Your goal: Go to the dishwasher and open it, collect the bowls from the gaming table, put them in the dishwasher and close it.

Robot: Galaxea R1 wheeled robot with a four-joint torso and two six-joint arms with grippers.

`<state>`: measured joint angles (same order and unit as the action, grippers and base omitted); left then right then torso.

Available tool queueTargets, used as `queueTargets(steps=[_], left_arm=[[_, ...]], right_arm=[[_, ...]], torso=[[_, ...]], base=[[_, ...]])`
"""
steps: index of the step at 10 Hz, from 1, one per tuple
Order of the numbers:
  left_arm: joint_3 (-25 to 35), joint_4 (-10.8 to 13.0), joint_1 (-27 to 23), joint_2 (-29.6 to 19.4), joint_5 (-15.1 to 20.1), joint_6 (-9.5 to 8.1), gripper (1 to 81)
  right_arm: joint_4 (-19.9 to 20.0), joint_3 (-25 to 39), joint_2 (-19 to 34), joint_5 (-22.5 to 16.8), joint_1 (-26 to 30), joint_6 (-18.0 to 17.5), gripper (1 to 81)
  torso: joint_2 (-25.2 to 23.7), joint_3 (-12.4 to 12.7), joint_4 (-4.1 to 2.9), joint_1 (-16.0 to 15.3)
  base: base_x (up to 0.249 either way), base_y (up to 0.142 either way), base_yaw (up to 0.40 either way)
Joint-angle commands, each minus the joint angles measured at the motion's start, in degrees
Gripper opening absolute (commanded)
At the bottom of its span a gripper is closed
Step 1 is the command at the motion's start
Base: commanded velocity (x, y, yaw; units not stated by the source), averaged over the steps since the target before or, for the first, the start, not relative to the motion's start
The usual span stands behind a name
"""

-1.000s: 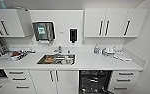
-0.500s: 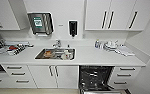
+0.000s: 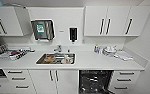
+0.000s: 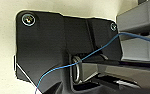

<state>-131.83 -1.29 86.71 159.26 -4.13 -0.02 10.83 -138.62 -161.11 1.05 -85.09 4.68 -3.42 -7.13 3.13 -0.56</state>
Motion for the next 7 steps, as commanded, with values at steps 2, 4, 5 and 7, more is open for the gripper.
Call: queueTargets(steps=[2, 4, 5, 7], left_arm=[[-10.2, 0.7, -1.8, 5.2, 5.1, 0.38, 81.1], [-12.4, 0.6, -1.8, 6.8, 5.0, 0.29, 81.1], [-13.4, 0.5, -1.7, 7.3, 5.0, 0.20, 81.1], [-16.9, 0.3, -1.8, 9.1, 5.0, 0.11, 81.1]], right_arm=[[-0.4, -2.2, -1.2, -3.7, 2.3, 0.2, 81.1], [-0.4, -5.7, -3.5, -4.3, 2.2, 0.2, 81.1], [-0.2, -7.9, -4.7, -4.6, 2.1, 0.1, 81.1], [-0.7, -12.0, -7.8, -4.6, 1.5, 0.2, 81.1]], torso=[[0.0, 0.4, 0.00, 0.0], [0.0, 0.4, 0.00, 0.0], [0.0, 0.4, 0.00, 0.0], [0.0, 0.4, 0.00, 0.0]], base=[[0.000, 0.000, 0.000], [0.000, 0.000, 0.000], [0.000, 0.000, 0.000], [0.000, 0.000, 0.000]])
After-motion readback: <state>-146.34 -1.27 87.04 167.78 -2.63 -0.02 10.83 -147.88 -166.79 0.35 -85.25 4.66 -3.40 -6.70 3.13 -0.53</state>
